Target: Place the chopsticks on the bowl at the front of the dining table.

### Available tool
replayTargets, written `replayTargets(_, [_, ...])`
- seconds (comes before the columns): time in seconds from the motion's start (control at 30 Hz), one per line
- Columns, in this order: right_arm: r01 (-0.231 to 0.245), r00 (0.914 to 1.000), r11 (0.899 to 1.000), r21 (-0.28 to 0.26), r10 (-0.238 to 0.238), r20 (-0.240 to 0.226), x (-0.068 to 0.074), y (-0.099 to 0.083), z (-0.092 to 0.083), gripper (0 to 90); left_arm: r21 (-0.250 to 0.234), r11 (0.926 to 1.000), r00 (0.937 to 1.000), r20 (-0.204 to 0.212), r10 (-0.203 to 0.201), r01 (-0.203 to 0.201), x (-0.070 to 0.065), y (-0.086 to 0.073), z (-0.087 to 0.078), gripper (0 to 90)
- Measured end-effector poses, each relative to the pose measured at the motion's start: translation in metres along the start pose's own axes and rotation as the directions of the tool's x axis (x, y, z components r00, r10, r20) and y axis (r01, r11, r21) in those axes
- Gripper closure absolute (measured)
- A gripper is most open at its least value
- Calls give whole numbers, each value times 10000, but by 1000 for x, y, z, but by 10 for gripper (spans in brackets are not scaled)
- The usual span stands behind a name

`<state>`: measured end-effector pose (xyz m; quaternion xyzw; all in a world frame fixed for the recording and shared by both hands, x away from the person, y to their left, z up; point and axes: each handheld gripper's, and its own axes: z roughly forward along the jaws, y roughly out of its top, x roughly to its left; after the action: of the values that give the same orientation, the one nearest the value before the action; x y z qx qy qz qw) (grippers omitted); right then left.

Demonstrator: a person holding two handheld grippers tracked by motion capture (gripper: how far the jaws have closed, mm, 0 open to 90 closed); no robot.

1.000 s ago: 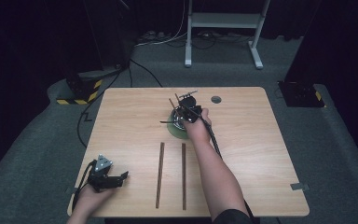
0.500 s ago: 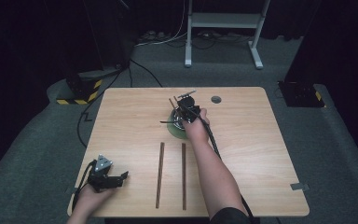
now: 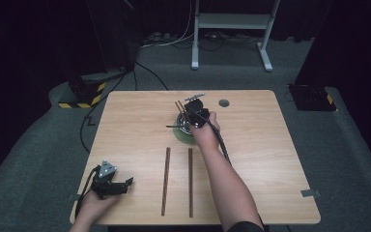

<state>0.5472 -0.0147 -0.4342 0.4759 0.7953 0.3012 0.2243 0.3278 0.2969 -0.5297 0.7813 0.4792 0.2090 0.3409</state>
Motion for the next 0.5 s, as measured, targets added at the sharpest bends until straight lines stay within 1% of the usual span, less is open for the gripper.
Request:
replayTargets(0.07, [47,10000,9999,-129,-47,-12,-3,-5,-10,728,-24,10000,10000,-28,-19,19,0,0,0,148])
replayTargets(0.17, [-139,9999,9990,-427,137,-53,-9,-18,-27,714,-20,10000,10000,-21,-24,24,0,0,0,150])
replayTargets(0.23, [-59,9999,9986,-532,50,-164,-13,-27,-36,690,-33,10000,10000,-14,-53,53,0,0,0,150])
replayTargets(0.3, [206,9998,9962,-845,-208,-14,-19,-41,-46,689,-42,10000,10000,-10,-71,71,-1,0,0,150])
replayTargets(0.37, [217,9998,9943,-1041,-214,38,-23,-53,-53,695,-41,10000,10000,-16,-71,71,-1,0,0,150])
replayTargets(0.47, [288,9996,9897,-1402,-283,57,-32,-76,-66,709,-31,10000,10000,-23,-63,63,-1,0,0,149])
replayTargets(0.5, [460,9989,9871,-1533,-436,194,-34,-83,-69,729,-34,10000,10000,-23,-58,58,-1,0,0,149])
